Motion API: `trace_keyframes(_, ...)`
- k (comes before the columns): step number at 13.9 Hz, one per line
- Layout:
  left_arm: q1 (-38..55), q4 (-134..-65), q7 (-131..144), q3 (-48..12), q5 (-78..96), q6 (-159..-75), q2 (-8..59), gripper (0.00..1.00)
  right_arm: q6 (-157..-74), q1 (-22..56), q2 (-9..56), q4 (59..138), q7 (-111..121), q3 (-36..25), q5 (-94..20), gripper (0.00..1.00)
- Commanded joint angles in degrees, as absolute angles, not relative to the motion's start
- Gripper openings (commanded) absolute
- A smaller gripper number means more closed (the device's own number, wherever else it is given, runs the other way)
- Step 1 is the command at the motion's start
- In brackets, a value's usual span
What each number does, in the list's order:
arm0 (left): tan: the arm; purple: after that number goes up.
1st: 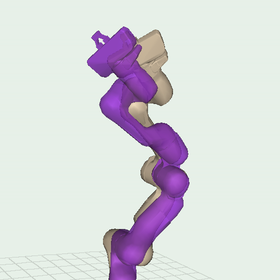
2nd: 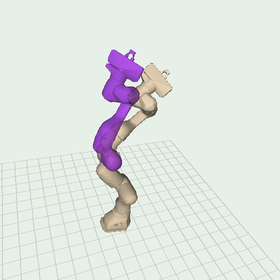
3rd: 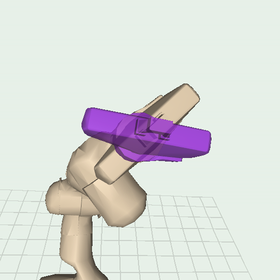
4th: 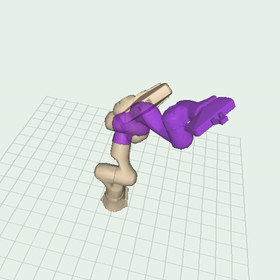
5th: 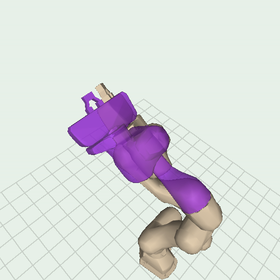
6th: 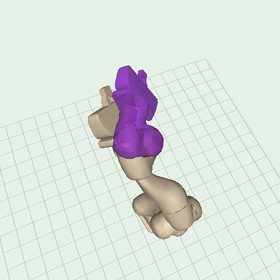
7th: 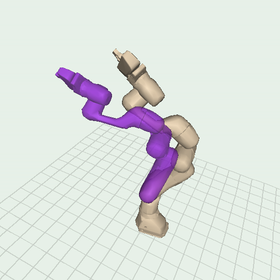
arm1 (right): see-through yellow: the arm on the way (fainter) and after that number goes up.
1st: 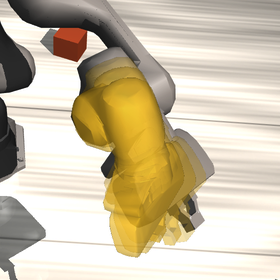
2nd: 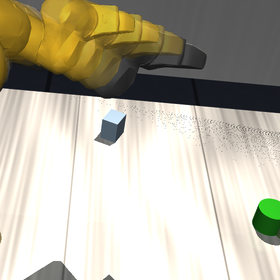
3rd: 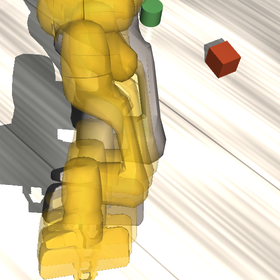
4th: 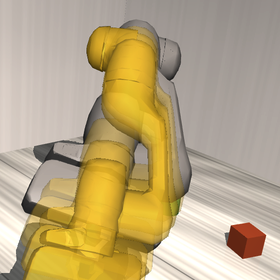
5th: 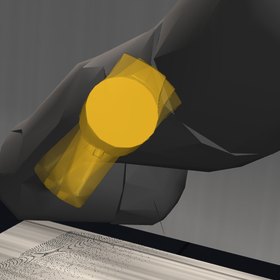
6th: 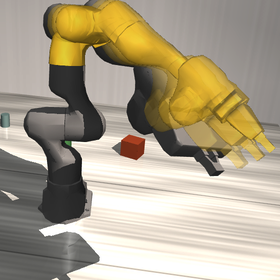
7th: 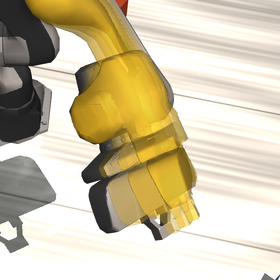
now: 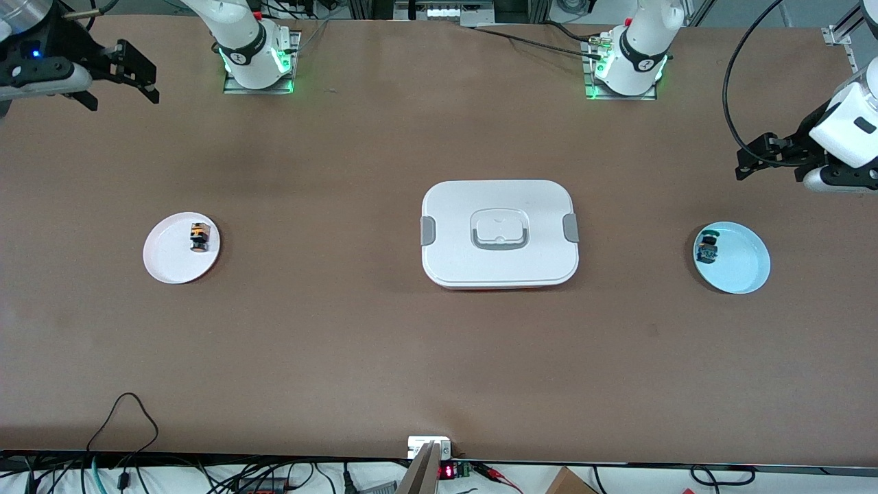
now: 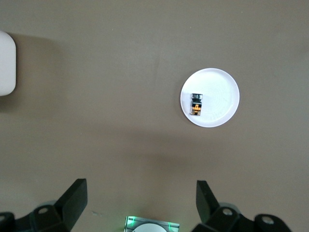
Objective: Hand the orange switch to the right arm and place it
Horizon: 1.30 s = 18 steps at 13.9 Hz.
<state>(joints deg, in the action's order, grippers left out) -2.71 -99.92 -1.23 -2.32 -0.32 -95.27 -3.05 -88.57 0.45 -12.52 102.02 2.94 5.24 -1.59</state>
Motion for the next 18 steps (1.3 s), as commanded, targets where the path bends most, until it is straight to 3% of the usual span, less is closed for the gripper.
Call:
trace_keyframes(1, -2.9, -100.2, -0.71, -2.81, -1.84, -95.1, -3.52, 1.0, -86.22, 0.7, -3.8, 93.45, 2.46, 5.1, -2.37, 1.0)
trace_keyframes(18, -2.9, -97.12, 0.62, -3.34, -3.69, -91.5, -2.2, 1.0, -86.31, 1.67, -1.49, 94.04, 2.63, 5.01, -2.2, 1.0)
